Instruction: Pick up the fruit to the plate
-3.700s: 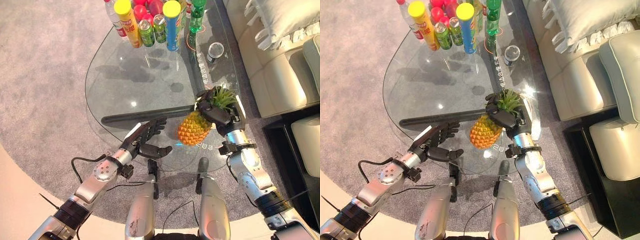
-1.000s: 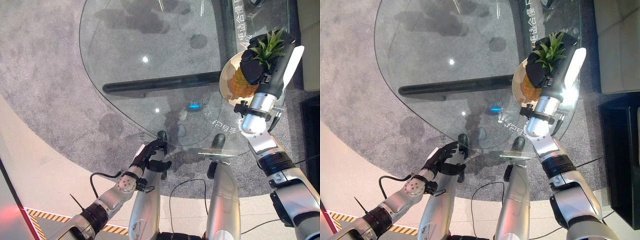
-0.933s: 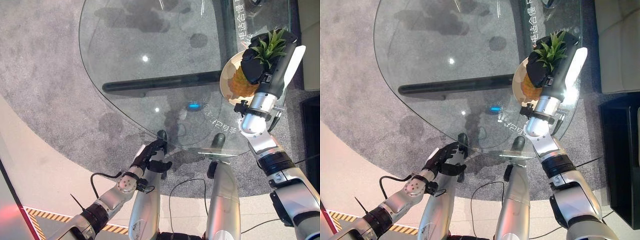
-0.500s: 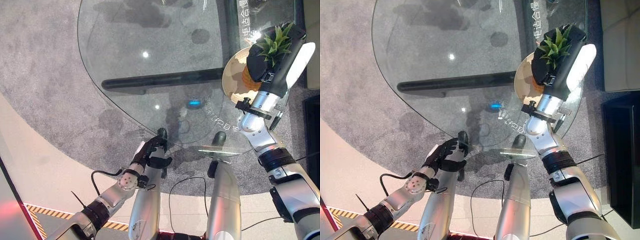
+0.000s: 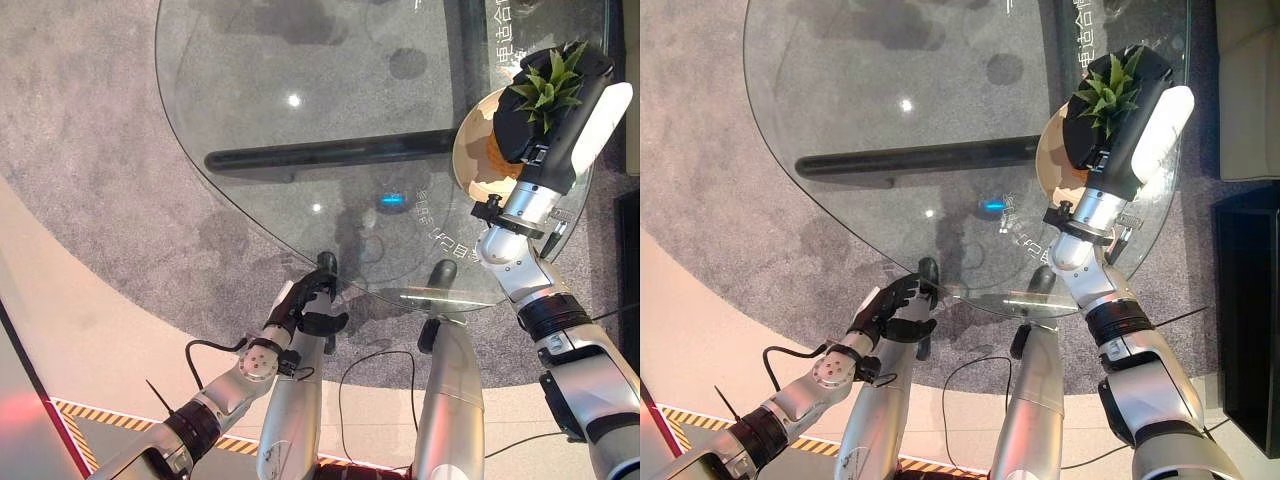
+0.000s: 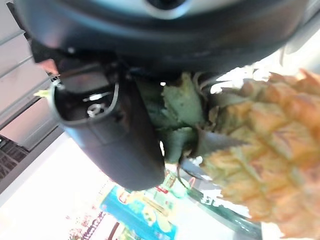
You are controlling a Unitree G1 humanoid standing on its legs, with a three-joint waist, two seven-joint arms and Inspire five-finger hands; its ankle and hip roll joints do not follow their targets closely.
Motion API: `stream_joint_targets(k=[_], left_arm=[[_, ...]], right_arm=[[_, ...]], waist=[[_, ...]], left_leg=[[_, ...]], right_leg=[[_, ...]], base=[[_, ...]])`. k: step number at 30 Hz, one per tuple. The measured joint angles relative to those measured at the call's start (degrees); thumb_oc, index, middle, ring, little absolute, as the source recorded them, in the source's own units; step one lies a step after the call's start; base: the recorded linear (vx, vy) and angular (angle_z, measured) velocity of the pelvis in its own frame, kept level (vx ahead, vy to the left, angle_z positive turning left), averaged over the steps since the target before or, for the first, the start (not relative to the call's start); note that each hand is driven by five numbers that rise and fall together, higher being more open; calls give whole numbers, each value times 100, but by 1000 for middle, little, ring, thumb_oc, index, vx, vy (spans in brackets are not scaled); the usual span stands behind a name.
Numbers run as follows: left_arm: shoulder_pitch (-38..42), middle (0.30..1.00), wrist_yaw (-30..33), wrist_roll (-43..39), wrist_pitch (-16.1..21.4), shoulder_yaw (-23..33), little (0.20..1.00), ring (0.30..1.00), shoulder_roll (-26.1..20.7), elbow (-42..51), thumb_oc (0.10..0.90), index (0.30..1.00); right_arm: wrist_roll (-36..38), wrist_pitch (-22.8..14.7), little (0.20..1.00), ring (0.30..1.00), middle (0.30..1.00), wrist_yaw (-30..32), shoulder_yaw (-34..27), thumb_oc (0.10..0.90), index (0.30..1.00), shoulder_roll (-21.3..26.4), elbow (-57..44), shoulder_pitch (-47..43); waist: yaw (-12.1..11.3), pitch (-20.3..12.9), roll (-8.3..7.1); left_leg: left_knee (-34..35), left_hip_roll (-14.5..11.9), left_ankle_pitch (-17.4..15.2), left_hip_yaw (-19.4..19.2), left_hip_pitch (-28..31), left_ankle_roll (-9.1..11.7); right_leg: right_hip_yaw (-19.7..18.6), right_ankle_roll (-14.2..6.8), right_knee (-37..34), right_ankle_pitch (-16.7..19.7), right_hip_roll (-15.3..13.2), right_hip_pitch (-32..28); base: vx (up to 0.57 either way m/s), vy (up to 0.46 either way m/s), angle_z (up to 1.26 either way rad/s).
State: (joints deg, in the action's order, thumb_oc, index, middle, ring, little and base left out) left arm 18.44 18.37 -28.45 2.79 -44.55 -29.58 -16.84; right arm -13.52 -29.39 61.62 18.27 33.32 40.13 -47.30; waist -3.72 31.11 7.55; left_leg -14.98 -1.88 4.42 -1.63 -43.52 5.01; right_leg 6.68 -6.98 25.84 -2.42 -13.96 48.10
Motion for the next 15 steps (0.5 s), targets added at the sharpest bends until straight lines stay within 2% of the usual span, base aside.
stream_joint_targets(k=[3, 15], left_arm=[[1, 900, 90, -7, 21, -19, 900, 900, -4, -1, 800, 900], [47, 900, 199, -14, 205, -216, 900, 900, -23, -2, 800, 900]], right_arm=[[4, -167, 200, 300, 300, 54, -7, 100, 300, 0, 6, -1], [346, -373, 200, 300, 300, 54, -12, 100, 300, -5, 456, -386]], waist=[[11, 0, 0], [-29, -9, 14]], left_leg=[[7, 1, 0, 0, -7, 0], [8, 16, 27, 2, -95, 3]], right_leg=[[0, 5, -2, 3, -1, 12], [-14, -11, 44, -8, -17, 126]], base=[[0, 0, 0], [0, 0, 0]])
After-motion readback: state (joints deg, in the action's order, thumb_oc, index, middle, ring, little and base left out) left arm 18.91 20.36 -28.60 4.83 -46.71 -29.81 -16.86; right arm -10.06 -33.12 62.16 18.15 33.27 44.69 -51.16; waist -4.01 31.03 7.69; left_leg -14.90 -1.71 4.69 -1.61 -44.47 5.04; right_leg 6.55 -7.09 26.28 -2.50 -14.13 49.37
